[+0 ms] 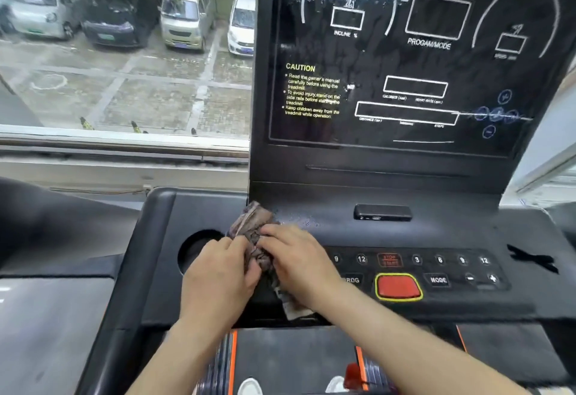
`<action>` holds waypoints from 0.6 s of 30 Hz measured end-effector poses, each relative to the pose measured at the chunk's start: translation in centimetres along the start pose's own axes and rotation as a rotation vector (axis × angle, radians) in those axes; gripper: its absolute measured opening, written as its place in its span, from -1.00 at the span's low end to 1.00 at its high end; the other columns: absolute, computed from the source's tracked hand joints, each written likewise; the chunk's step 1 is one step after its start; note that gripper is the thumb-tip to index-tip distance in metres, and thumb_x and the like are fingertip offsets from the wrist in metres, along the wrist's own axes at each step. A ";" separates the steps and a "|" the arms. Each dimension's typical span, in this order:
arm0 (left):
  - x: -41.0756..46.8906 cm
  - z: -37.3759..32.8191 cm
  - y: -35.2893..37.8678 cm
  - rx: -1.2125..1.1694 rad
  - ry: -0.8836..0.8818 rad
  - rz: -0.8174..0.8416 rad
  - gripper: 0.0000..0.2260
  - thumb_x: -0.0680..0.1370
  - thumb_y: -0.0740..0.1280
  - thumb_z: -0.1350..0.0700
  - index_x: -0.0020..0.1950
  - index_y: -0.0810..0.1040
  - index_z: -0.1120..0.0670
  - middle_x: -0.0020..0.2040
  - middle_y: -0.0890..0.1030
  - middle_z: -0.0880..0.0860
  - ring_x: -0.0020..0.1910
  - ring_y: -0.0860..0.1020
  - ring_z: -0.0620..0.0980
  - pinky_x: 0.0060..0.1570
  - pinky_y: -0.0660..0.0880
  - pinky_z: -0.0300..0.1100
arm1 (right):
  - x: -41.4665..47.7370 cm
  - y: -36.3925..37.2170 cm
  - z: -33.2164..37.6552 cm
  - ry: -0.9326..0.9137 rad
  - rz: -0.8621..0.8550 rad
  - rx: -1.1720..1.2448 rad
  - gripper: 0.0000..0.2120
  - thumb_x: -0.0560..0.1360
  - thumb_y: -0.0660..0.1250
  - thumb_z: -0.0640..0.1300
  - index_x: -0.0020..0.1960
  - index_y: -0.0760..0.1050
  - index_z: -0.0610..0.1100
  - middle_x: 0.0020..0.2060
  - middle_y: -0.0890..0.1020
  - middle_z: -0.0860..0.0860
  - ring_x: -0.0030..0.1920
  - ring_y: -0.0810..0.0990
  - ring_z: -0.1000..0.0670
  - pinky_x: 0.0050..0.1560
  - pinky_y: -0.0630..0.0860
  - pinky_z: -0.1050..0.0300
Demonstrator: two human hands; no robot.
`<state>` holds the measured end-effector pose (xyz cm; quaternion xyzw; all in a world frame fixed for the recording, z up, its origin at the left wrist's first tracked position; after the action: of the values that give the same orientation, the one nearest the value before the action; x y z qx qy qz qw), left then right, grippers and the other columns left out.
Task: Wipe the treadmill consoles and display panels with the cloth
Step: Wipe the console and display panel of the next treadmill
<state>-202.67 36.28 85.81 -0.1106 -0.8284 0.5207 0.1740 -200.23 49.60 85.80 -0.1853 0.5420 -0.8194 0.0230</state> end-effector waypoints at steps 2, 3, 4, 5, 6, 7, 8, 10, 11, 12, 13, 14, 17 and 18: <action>0.5 -0.6 -0.4 -0.066 -0.019 -0.026 -0.86 0.35 0.45 0.11 -0.16 0.54 0.07 -0.30 0.50 0.01 -0.27 0.48 0.10 -0.36 0.43 -0.08 | 0.4 -1.7 -0.9 -0.042 -0.026 0.017 -0.67 0.41 0.14 -0.21 0.03 0.61 -0.19 0.00 0.65 -0.07 -0.04 0.58 -0.17 -0.06 0.56 0.01; 1.0 -1.3 -0.6 -0.098 -0.004 -0.051 -0.81 0.33 0.46 0.17 -0.09 0.58 0.07 -0.27 0.51 0.03 -0.25 0.49 0.12 -0.32 0.45 -0.06 | 0.6 -2.9 -1.6 -0.038 -0.074 0.007 -0.69 0.42 0.14 -0.22 0.02 0.61 -0.21 -0.04 0.65 -0.08 -0.06 0.57 -0.18 -0.05 0.54 0.00; 1.7 -2.1 -0.7 -0.120 0.018 -0.081 -0.74 0.31 0.46 0.23 -0.02 0.61 0.08 -0.24 0.52 0.05 -0.23 0.50 0.14 -0.30 0.46 -0.05 | 0.9 -4.1 -2.4 -0.024 -0.139 -0.027 -0.71 0.44 0.15 -0.23 0.00 0.62 -0.22 -0.08 0.66 -0.08 -0.08 0.56 -0.18 -0.04 0.53 -0.01; 2.6 -3.0 -0.8 -0.138 0.035 -0.115 -0.68 0.30 0.47 0.26 0.04 0.63 0.08 -0.22 0.53 0.07 -0.22 0.51 0.15 -0.29 0.46 -0.05 | 1.1 -5.0 -3.5 -0.013 -0.204 -0.071 -0.73 0.45 0.17 -0.24 -0.02 0.62 -0.23 -0.10 0.66 -0.09 -0.08 0.56 -0.18 -0.04 0.52 -0.03; 3.6 -3.8 -0.7 -0.154 0.041 -0.136 -0.67 0.31 0.46 0.27 0.06 0.64 0.08 -0.21 0.54 0.07 -0.21 0.52 0.15 -0.28 0.46 -0.07 | 1.2 -5.7 -4.6 -0.009 -0.246 -0.121 -0.75 0.46 0.19 -0.24 -0.03 0.63 -0.23 -0.10 0.66 -0.09 -0.08 0.56 -0.18 -0.05 0.53 -0.04; 4.5 -4.5 -0.2 -0.168 0.043 -0.135 -0.70 0.35 0.45 0.26 0.06 0.65 0.08 -0.19 0.55 0.07 -0.20 0.52 0.14 -0.27 0.46 -0.07 | 1.2 -6.0 -5.5 -0.012 -0.250 -0.173 -0.77 0.46 0.21 -0.22 -0.04 0.64 -0.22 -0.10 0.66 -0.08 -0.07 0.56 -0.18 -0.07 0.53 -0.05; 5.2 -5.6 0.5 -0.181 0.053 -0.109 -0.74 0.38 0.41 0.24 0.05 0.66 0.07 -0.18 0.55 0.06 -0.18 0.53 0.13 -0.25 0.47 -0.07 | 0.9 -6.2 -6.4 -0.013 -0.226 -0.222 -0.77 0.46 0.22 -0.20 -0.04 0.64 -0.21 -0.09 0.65 -0.07 -0.07 0.56 -0.18 -0.11 0.54 -0.06; 6.0 -7.5 1.9 -0.188 0.103 -0.052 -0.79 0.40 0.32 0.21 -0.01 0.66 0.08 -0.17 0.57 0.06 -0.17 0.54 0.14 -0.23 0.49 -0.04 | -0.2 -6.2 -7.8 -0.004 -0.177 -0.278 -0.77 0.47 0.22 -0.18 -0.05 0.64 -0.18 -0.08 0.65 -0.05 -0.07 0.56 -0.18 -0.19 0.54 -0.04; 6.2 -8.6 2.6 -0.184 0.140 -0.032 -0.77 0.39 0.27 0.20 -0.02 0.66 0.09 -0.17 0.57 0.06 -0.18 0.54 0.15 -0.23 0.50 -0.02 | -1.0 -6.6 -8.5 0.021 -0.168 -0.294 -0.76 0.47 0.21 -0.17 -0.05 0.64 -0.16 -0.09 0.65 -0.04 -0.09 0.55 -0.17 -0.21 0.53 -0.03; 6.3 -9.9 3.2 -0.174 0.177 -0.014 -0.73 0.38 0.24 0.19 -0.01 0.65 0.10 -0.16 0.58 0.06 -0.18 0.54 0.15 -0.24 0.52 0.00 | -2.0 -7.3 -9.3 0.053 -0.165 -0.300 -0.76 0.46 0.20 -0.17 -0.06 0.64 -0.15 -0.11 0.65 -0.02 -0.11 0.55 -0.16 -0.21 0.53 -0.02; 6.4 -11.2 4.1 -0.160 0.212 0.003 -0.70 0.37 0.22 0.18 0.02 0.65 0.10 -0.14 0.59 0.07 -0.18 0.53 0.15 -0.25 0.53 0.01 | -3.1 -8.1 -10.4 0.088 -0.174 -0.308 -0.75 0.46 0.19 -0.17 -0.06 0.65 -0.13 -0.12 0.65 -0.01 -0.14 0.54 -0.14 -0.20 0.54 0.01; 6.5 -12.7 4.8 -0.153 0.251 0.021 -0.67 0.36 0.22 0.19 0.05 0.65 0.10 -0.13 0.59 0.08 -0.18 0.53 0.16 -0.26 0.55 0.03 | -4.2 -9.1 -11.6 0.137 -0.184 -0.320 -0.75 0.45 0.19 -0.16 -0.06 0.65 -0.10 -0.13 0.65 0.02 -0.17 0.52 -0.13 -0.21 0.53 0.04; 7.1 -18.0 6.1 -0.206 0.329 0.093 -0.66 0.41 0.24 0.21 0.12 0.65 0.08 -0.09 0.58 0.11 -0.12 0.54 0.21 -0.13 0.55 0.03 | -7.0 -12.6 -15.1 0.337 -0.223 -0.321 -0.80 0.34 0.31 -0.26 -0.14 0.64 -0.04 -0.23 0.65 0.04 -0.27 0.47 -0.12 -0.33 0.47 0.11; 7.4 -19.2 5.9 -0.262 0.298 0.117 -0.67 0.45 0.24 0.21 0.15 0.64 0.05 -0.05 0.58 0.10 -0.04 0.54 0.19 -0.04 0.51 -0.01 | -7.2 -13.6 -15.6 0.372 -0.242 -0.321 -0.80 0.29 0.35 -0.29 -0.20 0.64 -0.04 -0.31 0.63 0.02 -0.32 0.48 -0.14 -0.37 0.44 0.12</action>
<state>-201.73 57.37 89.38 -0.2561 -0.8462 0.3958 0.2483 -196.41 70.63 90.57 -0.0963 0.6338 -0.7397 -0.2044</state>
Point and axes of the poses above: each hand's wrist, its own x-axis towards the middle knuckle, its own y-axis out of the palm, z = x × y, the point moved 4 cm from there along x, towards the middle knuckle
